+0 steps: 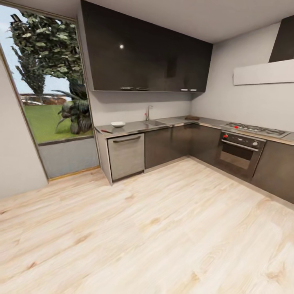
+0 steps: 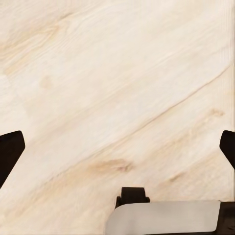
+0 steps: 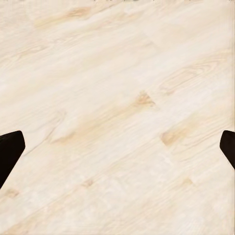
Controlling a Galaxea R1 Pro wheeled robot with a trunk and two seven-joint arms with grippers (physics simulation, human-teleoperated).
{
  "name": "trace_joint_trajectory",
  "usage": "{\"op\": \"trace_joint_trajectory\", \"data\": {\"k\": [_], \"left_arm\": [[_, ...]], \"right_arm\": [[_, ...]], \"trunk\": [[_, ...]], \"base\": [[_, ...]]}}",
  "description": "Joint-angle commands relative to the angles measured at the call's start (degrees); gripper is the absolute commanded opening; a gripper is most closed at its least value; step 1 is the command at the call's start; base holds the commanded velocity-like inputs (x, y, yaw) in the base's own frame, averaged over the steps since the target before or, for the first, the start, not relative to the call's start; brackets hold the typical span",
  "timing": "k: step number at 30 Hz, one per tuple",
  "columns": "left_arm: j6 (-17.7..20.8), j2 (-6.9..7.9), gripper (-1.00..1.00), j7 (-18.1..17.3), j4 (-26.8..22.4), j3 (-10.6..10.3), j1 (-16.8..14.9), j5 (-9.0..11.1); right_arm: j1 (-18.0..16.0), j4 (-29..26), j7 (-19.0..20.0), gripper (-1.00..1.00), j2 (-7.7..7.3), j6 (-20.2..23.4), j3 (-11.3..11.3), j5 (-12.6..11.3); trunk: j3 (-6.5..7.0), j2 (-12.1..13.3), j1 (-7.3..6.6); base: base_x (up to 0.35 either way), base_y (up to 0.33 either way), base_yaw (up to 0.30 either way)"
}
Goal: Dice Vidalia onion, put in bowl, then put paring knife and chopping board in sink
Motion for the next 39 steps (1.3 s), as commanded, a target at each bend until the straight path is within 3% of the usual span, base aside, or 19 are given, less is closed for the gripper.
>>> {"op": "trace_joint_trajectory", "data": {"k": [1, 39], "left_arm": [[-0.1, 0.00, 1.00, 0.0, -0.1, 0.0, 0.0, 0.0], [-0.1, 0.00, 1.00, 0.0, -0.1, 0.0, 0.0, 0.0]], "right_arm": [[0.0, 0.0, 0.0, 1.00, 0.00, -0.1, 0.0, 0.0], [0.0, 0.0, 0.0, 1.00, 0.08, -0.1, 0.0, 0.1]], "trunk": [[-0.04, 0.0, 0.03], [-0.04, 0.0, 0.03]], "base": [[0.254, -0.211, 0.000], [0.262, -0.204, 0.000]]}}
